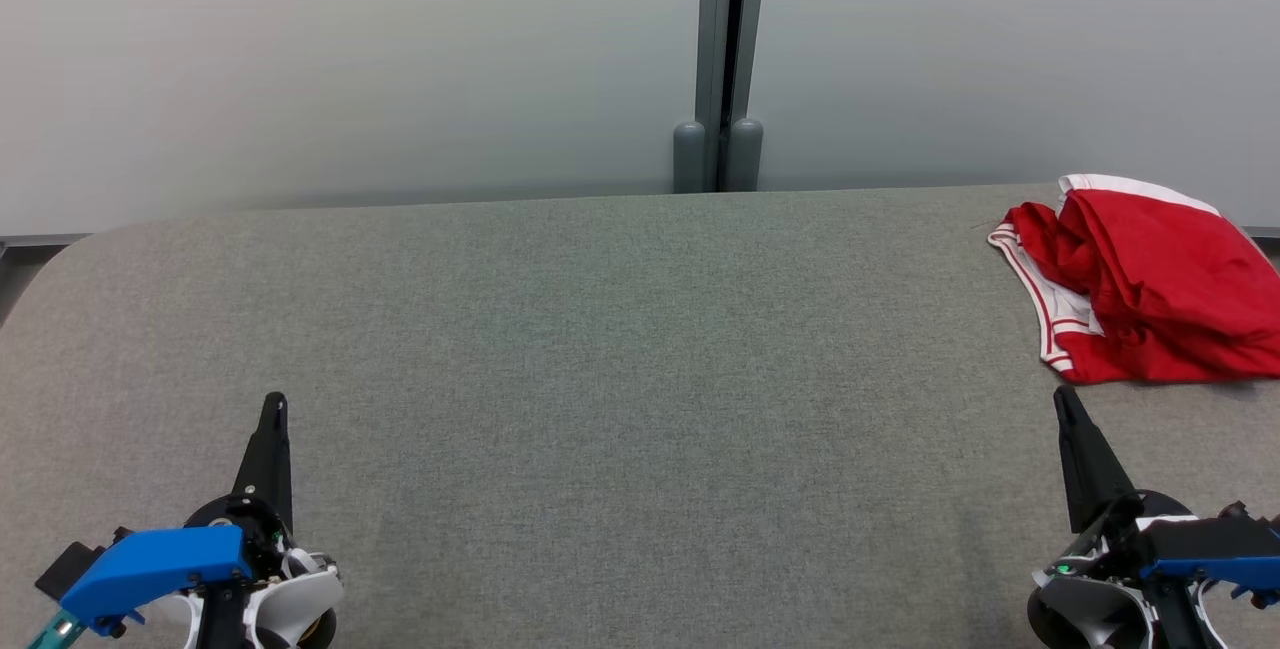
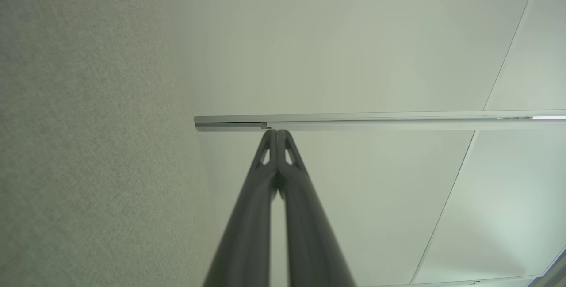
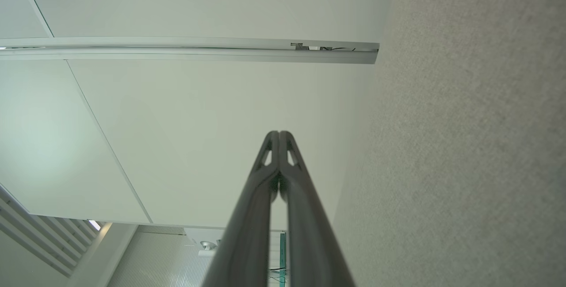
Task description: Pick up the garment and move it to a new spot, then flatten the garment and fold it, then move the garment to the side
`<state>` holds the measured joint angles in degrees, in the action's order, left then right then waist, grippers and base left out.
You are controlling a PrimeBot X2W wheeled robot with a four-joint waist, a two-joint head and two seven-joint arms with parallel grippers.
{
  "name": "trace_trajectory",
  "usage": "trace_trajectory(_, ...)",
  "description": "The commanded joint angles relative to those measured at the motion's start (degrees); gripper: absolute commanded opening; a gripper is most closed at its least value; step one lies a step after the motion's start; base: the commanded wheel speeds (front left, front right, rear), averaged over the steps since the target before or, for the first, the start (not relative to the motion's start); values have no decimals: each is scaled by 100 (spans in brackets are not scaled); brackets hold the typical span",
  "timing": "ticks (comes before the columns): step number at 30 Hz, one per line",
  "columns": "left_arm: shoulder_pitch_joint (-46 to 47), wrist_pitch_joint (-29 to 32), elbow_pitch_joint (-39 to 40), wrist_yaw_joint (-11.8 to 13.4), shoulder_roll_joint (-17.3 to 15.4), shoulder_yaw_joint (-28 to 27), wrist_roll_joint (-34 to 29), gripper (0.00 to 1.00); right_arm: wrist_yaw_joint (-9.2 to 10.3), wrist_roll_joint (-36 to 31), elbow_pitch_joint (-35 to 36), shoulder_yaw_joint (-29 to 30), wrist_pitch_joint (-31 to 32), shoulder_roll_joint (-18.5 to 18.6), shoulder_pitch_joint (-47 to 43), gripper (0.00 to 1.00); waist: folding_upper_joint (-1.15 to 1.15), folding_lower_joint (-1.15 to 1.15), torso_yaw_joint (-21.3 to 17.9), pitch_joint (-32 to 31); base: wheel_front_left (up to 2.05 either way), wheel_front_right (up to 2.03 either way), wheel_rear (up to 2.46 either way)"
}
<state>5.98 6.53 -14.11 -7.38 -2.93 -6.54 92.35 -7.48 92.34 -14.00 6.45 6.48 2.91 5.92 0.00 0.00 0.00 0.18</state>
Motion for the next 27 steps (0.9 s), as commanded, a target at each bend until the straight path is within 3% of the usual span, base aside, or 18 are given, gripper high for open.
trace_trajectory(1, 56, 20, 24, -25, 10, -9, 13, 0, -2, 16, -7, 17, 14, -6, 63, 0, 0, 0, 0, 0, 0, 0, 0)
trace_trajectory(27, 56, 20, 25, -25, 10, -8, 14, 0, -3, 16, -7, 16, 14, -6, 63, 0, 0, 0, 0, 0, 0, 0, 0)
